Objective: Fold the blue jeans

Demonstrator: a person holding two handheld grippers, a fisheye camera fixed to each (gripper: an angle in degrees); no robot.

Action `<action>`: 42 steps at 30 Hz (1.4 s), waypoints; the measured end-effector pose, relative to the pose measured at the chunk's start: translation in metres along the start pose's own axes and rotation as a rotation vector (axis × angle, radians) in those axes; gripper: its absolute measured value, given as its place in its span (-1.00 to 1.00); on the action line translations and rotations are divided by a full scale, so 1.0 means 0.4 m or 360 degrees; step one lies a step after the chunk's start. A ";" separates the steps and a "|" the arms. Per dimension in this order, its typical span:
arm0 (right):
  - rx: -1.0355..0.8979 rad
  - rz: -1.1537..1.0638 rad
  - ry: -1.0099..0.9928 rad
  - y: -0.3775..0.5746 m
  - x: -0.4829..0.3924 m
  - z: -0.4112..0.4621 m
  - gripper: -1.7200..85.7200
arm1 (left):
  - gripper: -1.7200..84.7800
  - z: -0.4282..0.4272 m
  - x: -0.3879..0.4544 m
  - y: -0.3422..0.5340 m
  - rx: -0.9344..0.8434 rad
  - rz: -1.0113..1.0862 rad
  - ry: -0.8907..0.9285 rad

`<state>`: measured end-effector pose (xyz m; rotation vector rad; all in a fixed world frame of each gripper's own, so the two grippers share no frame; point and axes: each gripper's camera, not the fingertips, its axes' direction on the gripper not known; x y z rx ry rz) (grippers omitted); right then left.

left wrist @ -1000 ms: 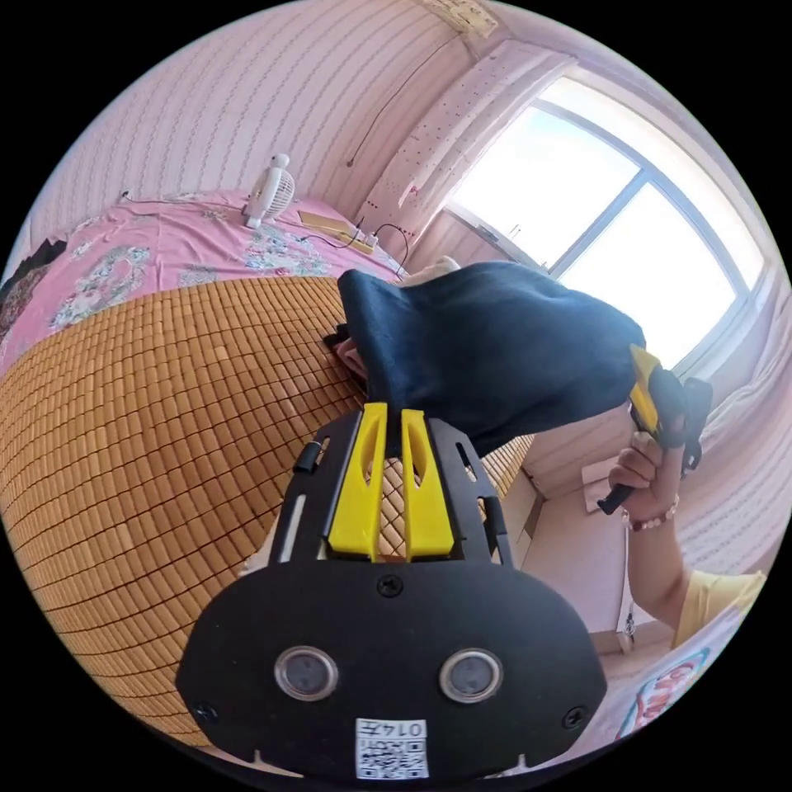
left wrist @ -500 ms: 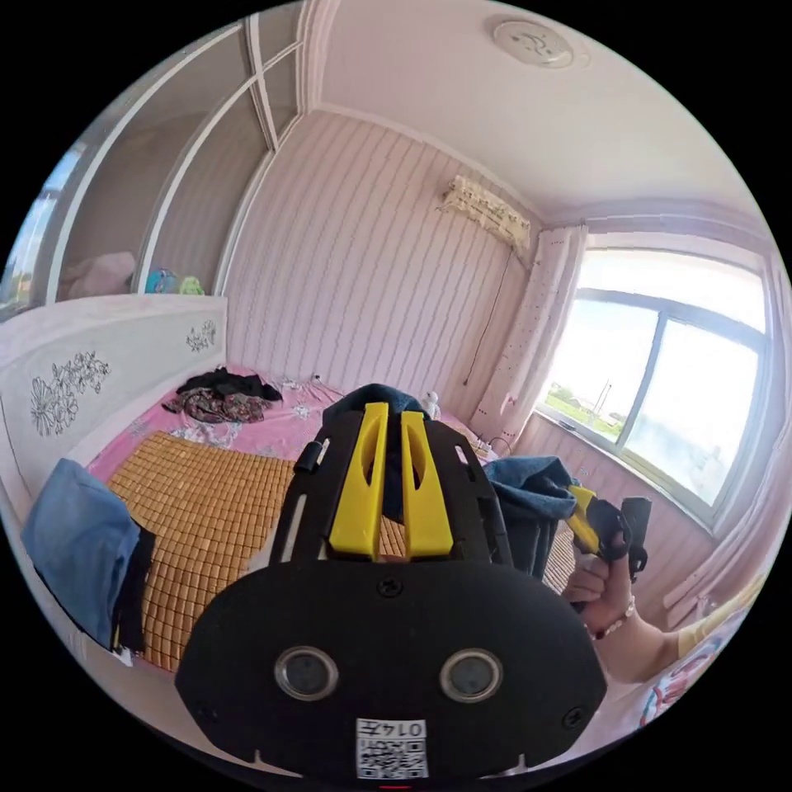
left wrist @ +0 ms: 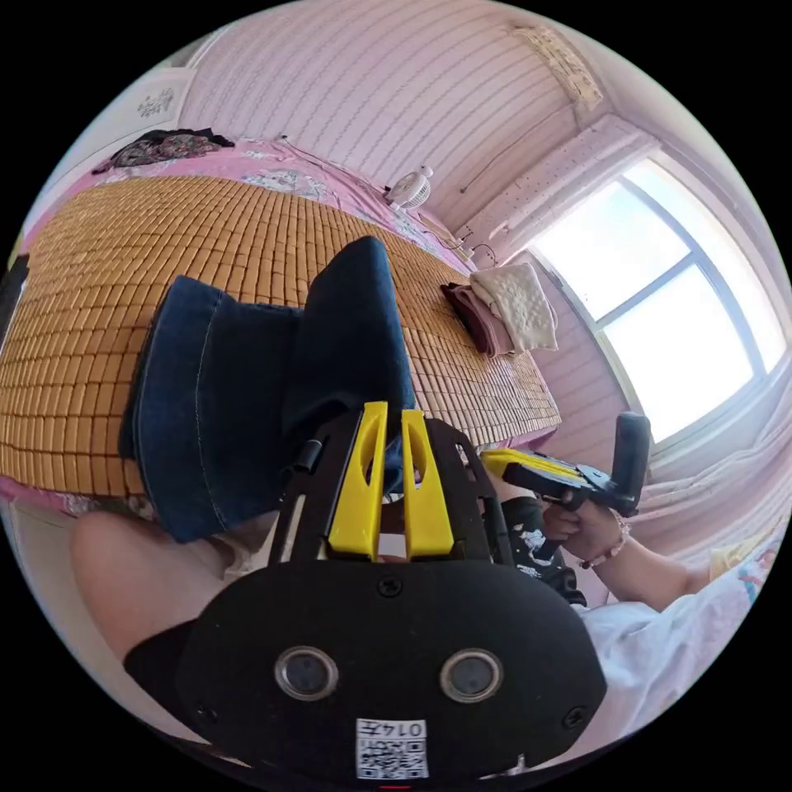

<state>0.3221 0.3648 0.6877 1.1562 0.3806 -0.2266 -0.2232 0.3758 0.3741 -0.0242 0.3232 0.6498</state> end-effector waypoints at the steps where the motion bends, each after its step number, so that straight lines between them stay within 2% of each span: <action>1: 0.0052 -0.0002 0.0033 -0.014 0.000 -0.020 -0.86 | -0.89 0.000 -0.003 0.012 0.0011 0.0002 0.0023; 4: 0.0103 -0.0027 0.0057 -0.071 -0.010 -0.045 -0.82 | -0.87 -0.046 -0.022 0.024 0.0048 0.0040 -0.0001; 7: 0.0109 -0.0065 0.0017 -0.126 -0.027 -0.037 -0.80 | -0.80 -0.145 -0.083 0.022 0.0203 -0.0055 -0.0108; 9: 0.0082 -0.0068 -0.0010 -0.155 -0.037 -0.015 -0.79 | -0.72 -0.216 -0.149 0.030 0.0345 -0.0166 -0.0358; 12: -0.0001 -0.0087 -0.0100 -0.201 -0.068 0.041 -0.78 | -0.61 -0.230 -0.241 0.033 0.0302 -0.0325 -0.0601; 15: -0.0082 -0.0152 -0.0168 -0.248 -0.117 0.096 -0.76 | -0.55 -0.196 -0.321 0.026 0.0185 -0.0517 -0.0397; 20: -0.0161 -0.0217 -0.0199 -0.336 -0.181 0.148 -0.70 | -0.58 -0.144 -0.386 0.025 0.0023 -0.0616 -0.0372; 24: -0.0195 -0.0165 -0.0152 -0.408 -0.203 0.170 -0.62 | -0.80 -0.184 -0.339 0.012 -0.0046 -0.0372 -0.0518; 26: -0.0255 -0.0163 -0.0227 -0.466 -0.229 0.198 -0.59 | -0.87 -0.209 -0.296 0.007 -0.0037 -0.0233 -0.0537; 31: -0.0298 -0.0276 -0.0222 -0.567 -0.332 0.258 -0.57 | -0.91 -0.235 -0.196 0.013 0.0036 0.0104 -0.0524; 33: -0.0346 -0.0340 -0.0114 -0.588 -0.374 0.287 -0.58 | -0.94 -0.231 -0.152 0.017 0.0060 0.0284 -0.0417; 35: -0.0471 -0.0473 0.0154 -0.592 -0.406 0.339 -0.69 | -0.95 -0.218 -0.130 0.019 0.0028 0.0376 -0.0397; 37: -0.0482 -0.0548 0.0272 -0.587 -0.402 0.352 -0.78 | -0.95 -0.211 -0.128 0.018 -0.0007 0.0387 -0.0420; 39: -0.0439 -0.0475 0.0186 -0.590 -0.366 0.323 -0.81 | -0.95 -0.240 -0.151 0.016 0.0035 0.0325 -0.0203; 42: -0.0284 -0.0255 0.0039 -0.591 -0.260 0.201 -0.83 | -0.97 -0.316 -0.193 0.017 0.0173 0.0228 -0.0091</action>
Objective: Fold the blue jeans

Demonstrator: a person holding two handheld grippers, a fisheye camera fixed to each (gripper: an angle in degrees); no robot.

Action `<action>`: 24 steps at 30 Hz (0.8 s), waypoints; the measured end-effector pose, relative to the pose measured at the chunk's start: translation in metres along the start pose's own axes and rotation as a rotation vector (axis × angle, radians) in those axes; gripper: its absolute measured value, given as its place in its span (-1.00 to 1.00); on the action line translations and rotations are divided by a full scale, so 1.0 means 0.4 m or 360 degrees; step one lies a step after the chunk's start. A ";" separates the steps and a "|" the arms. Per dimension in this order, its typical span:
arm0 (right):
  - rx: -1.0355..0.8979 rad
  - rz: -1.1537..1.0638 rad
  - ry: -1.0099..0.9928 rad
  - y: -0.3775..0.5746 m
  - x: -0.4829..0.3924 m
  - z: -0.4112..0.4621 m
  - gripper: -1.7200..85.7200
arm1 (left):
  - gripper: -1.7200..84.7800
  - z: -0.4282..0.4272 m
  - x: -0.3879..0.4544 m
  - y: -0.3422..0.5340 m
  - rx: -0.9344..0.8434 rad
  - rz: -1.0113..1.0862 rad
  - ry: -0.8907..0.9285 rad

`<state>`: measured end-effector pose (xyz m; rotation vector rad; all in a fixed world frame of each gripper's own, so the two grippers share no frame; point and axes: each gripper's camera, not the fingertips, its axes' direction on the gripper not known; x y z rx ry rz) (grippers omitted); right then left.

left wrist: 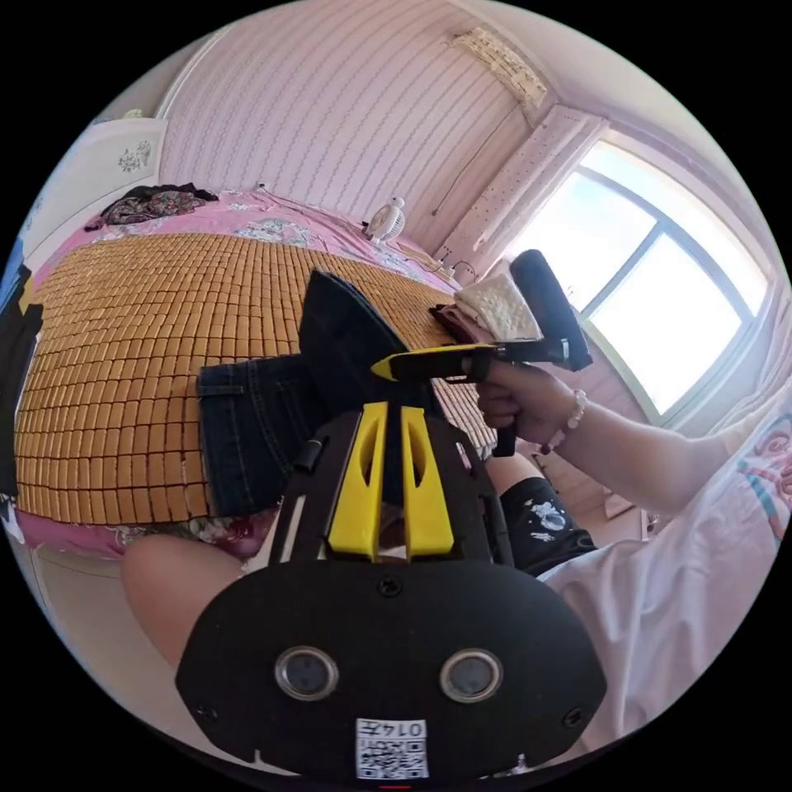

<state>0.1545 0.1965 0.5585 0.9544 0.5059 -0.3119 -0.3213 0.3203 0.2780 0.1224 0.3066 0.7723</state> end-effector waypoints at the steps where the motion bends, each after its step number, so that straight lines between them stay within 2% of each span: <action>1: 0.0095 0.0072 -0.0078 0.028 0.042 -0.071 -0.83 | -0.97 -0.015 -0.014 0.001 0.0026 -0.0022 -0.0016; 4: 0.0392 0.0145 -0.0187 0.135 0.125 -0.297 -0.84 | -0.93 -0.049 -0.124 0.003 0.0031 -0.0205 -0.0206; 6: 0.0477 0.0232 -0.0001 0.207 0.185 -0.412 -0.84 | -0.84 -0.033 -0.213 -0.018 -0.0068 -0.0367 -0.0283; 8: 0.0468 0.0534 0.0434 0.312 0.306 -0.495 -0.85 | -0.78 -0.007 -0.251 -0.043 -0.0098 -0.0409 -0.0312; 10: 0.0485 0.0832 0.0667 0.400 0.392 -0.524 -0.86 | -0.74 0.033 -0.274 -0.075 -0.0160 -0.0417 -0.0386; 15: 0.0436 0.1017 0.0652 0.523 0.460 -0.467 -0.77 | -0.74 0.185 -0.297 -0.139 -0.0632 -0.0335 -0.0643; 18: 0.0283 0.1008 0.0678 0.529 0.484 -0.381 -0.70 | -0.85 0.188 -0.291 -0.153 -0.0643 -0.0259 -0.0543; 21: 0.0210 0.1111 0.0746 0.530 0.535 -0.313 -0.65 | -0.93 0.179 -0.289 -0.161 -0.0667 -0.0215 -0.0569; 24: 0.0241 0.1176 0.0612 0.515 0.585 -0.276 -0.61 | -0.96 0.169 -0.274 -0.172 -0.0731 -0.0086 -0.0616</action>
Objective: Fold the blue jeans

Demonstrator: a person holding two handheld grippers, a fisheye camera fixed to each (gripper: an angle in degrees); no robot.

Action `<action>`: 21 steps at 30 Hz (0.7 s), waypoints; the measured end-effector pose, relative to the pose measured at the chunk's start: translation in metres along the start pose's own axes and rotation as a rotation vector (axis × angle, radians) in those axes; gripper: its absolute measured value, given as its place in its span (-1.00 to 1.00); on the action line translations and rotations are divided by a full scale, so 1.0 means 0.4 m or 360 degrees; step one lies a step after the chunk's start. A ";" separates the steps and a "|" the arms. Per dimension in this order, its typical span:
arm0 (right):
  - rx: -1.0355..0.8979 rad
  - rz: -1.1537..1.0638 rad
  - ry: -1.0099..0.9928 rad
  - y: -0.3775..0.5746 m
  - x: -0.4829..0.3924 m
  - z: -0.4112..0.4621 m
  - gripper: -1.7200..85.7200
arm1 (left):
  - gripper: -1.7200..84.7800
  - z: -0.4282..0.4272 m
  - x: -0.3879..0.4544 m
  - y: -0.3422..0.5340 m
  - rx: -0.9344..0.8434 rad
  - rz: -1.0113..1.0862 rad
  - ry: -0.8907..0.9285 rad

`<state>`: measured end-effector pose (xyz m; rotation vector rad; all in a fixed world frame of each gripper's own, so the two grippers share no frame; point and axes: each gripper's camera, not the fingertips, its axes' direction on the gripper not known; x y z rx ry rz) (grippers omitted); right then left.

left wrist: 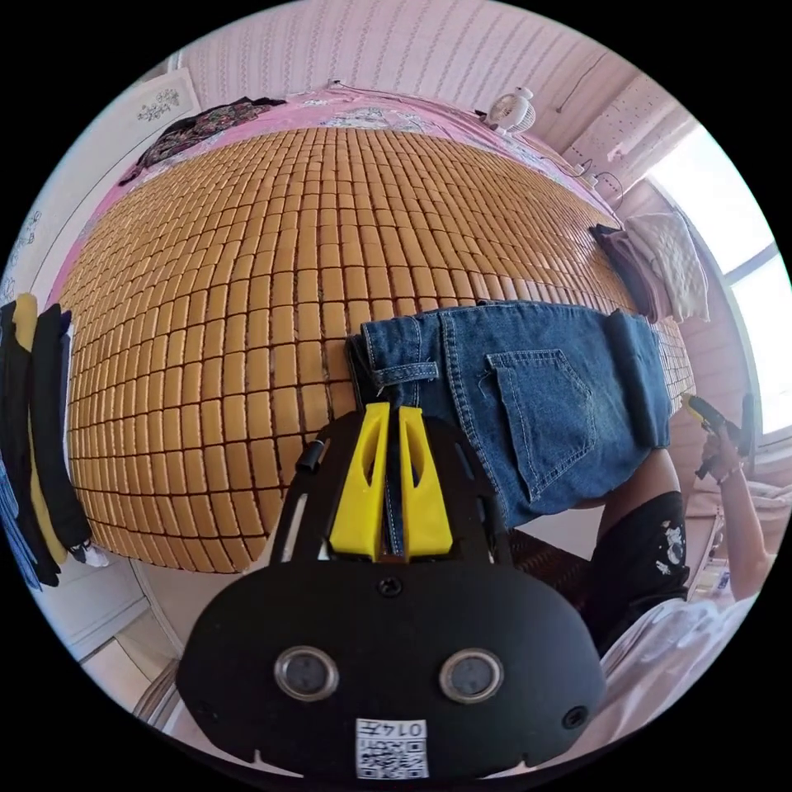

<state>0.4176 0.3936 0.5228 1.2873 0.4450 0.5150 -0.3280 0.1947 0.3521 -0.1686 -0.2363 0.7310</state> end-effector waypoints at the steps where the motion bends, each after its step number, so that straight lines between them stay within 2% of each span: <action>1: 0.0011 -0.0009 -0.0035 -0.019 -0.007 0.010 -0.60 | -0.97 -0.008 0.000 -0.001 0.0002 0.0019 -0.0015; 5: 0.0020 -0.0145 0.0072 -0.082 -0.055 0.070 -0.59 | -0.98 -0.128 -0.067 0.011 0.0159 -0.0049 0.0026; 10: -0.0020 -0.0344 0.0048 -0.107 -0.166 0.161 -0.59 | -0.98 -0.279 -0.154 0.041 0.0260 -0.0068 -0.0263; 13: 0.0021 -0.0446 -0.0078 -0.103 -0.256 0.196 -0.59 | -0.98 -0.332 -0.213 0.066 0.0297 -0.0179 -0.0287; 16: -0.0122 -0.0494 -0.0208 -0.105 -0.327 0.261 -0.58 | -0.98 -0.350 -0.256 0.095 0.0318 -0.0280 -0.0238; 21: -0.0131 -0.0601 0.0109 -0.062 -0.394 0.292 -0.67 | -0.98 -0.374 -0.288 0.135 0.0384 -0.0327 -0.0237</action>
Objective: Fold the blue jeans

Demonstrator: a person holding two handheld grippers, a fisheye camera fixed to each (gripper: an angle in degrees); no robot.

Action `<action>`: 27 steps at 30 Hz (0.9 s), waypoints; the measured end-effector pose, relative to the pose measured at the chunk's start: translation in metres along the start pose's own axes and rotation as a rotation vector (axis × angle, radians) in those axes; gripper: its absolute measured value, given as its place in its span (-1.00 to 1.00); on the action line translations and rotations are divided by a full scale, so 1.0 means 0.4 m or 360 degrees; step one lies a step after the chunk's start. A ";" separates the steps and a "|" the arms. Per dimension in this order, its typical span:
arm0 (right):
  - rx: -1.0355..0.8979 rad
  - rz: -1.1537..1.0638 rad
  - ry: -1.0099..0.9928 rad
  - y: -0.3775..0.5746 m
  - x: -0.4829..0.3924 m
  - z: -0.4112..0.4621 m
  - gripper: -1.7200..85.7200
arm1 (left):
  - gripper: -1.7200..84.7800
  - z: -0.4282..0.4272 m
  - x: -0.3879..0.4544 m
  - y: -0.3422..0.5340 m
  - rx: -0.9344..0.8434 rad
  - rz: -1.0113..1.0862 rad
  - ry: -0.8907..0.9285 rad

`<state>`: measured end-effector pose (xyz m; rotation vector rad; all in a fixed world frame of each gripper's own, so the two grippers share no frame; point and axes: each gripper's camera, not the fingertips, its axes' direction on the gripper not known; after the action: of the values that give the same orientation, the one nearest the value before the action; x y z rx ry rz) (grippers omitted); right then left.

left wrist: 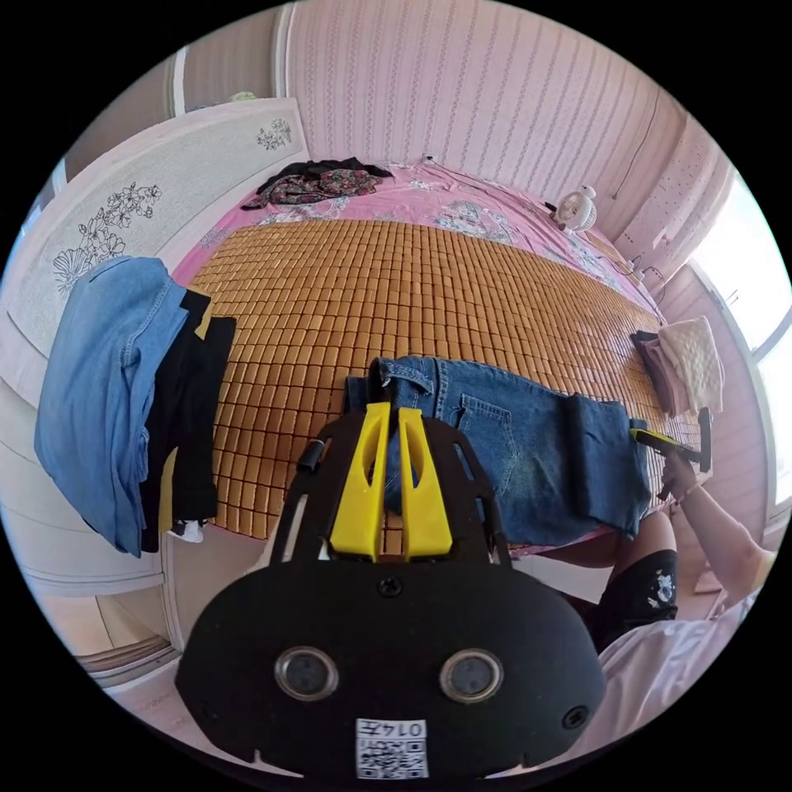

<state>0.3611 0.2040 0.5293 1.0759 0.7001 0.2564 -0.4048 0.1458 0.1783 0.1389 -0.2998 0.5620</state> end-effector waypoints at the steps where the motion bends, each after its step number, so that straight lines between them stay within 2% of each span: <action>1: 0.0023 -0.0055 0.0001 0.011 -0.003 -0.008 -0.73 | -0.98 -0.007 -0.003 -0.001 0.0018 -0.0001 -0.0001; 3: 0.0024 -0.0158 -0.0007 0.022 0.002 -0.024 -0.81 | -0.98 -0.046 -0.011 -0.013 0.0135 0.0007 0.0040; 5: 0.0018 -0.0291 -0.0168 0.033 0.036 -0.056 -0.88 | -0.98 -0.078 -0.017 -0.026 0.0241 0.0032 0.0135; 8: 0.0088 -0.0249 -0.0362 0.047 0.139 -0.140 -0.90 | -0.98 -0.120 -0.036 -0.051 0.0352 0.0023 0.0296; 9: 0.0135 -0.0237 -0.0354 0.054 0.162 -0.166 -0.90 | -0.98 -0.134 -0.044 -0.061 0.0376 0.0025 0.0334; 11: 0.0427 -0.0102 -0.0164 0.091 0.271 -0.307 -0.92 | -0.98 -0.161 -0.057 -0.075 0.0418 0.0035 0.0358; 13: 0.0632 0.0046 -0.0133 0.123 0.375 -0.424 -0.92 | -0.98 -0.190 -0.082 -0.090 0.0476 0.0004 0.0374; 16: 0.0900 0.0235 0.0122 0.189 0.509 -0.600 -0.92 | -0.98 -0.247 -0.142 -0.114 0.0622 -0.0103 0.0391; 20: 0.1225 0.0367 0.0143 0.342 0.622 -0.754 -0.92 | -0.98 -0.325 -0.231 -0.093 0.0828 -0.0205 0.0427; 22: 0.1305 0.0408 0.0180 0.440 0.642 -0.767 -0.91 | -0.98 -0.346 -0.277 -0.043 0.0898 -0.0217 0.0406; 24: 0.1348 0.0432 0.0083 0.550 0.660 -0.743 -0.89 | -0.98 -0.343 -0.355 0.054 0.0899 -0.0259 0.0381; 27: 0.1239 0.0460 -0.0056 0.724 0.663 -0.627 -0.85 | -0.98 -0.283 -0.442 0.196 0.0686 -0.0439 0.0204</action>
<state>0.4425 0.6567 0.6042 1.9265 0.6199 0.2126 -0.5623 0.1464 0.0190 0.5505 -0.0283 0.3521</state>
